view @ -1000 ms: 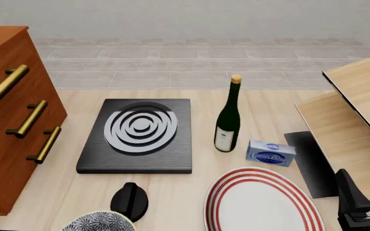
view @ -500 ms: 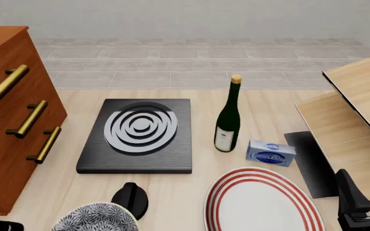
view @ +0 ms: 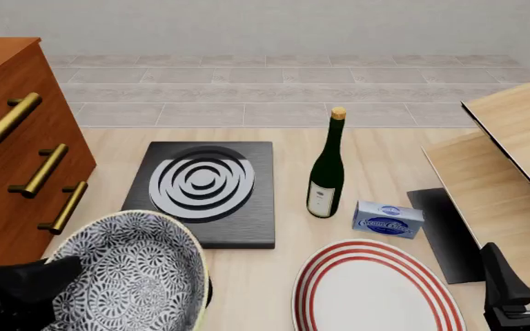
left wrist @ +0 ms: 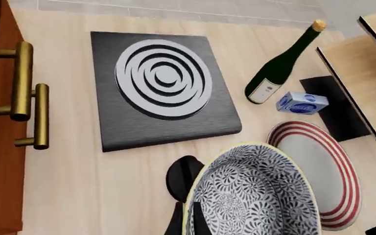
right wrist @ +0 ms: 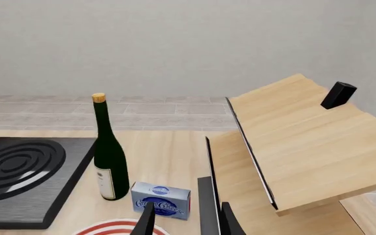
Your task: Put the bowl on the top of the cabinet.
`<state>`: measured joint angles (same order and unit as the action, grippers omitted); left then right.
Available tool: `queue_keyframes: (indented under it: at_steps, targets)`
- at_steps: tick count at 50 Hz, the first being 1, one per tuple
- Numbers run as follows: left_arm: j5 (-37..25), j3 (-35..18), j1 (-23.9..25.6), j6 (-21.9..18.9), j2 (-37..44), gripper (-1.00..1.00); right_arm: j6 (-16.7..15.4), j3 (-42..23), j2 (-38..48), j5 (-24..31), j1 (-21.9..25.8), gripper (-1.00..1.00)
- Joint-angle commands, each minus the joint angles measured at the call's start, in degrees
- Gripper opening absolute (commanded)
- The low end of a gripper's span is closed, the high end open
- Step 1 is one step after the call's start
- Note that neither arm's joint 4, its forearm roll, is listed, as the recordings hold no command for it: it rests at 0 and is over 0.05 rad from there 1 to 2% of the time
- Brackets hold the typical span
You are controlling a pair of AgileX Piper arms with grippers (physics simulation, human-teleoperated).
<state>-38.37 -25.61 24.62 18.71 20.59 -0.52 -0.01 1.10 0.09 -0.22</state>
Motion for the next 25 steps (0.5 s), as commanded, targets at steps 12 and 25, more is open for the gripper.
queue_keyframes:
  at_steps: [12,25]
  targets:
    - [9.63,-11.72,3.23,-4.22,8.74,-1.00,0.26,0.00,-0.31,0.19,-0.11,1.00]
    - [16.85,-16.44,4.20,-4.89,15.10,-1.00,0.26,0.00,-0.36,0.13,-0.19,1.00]
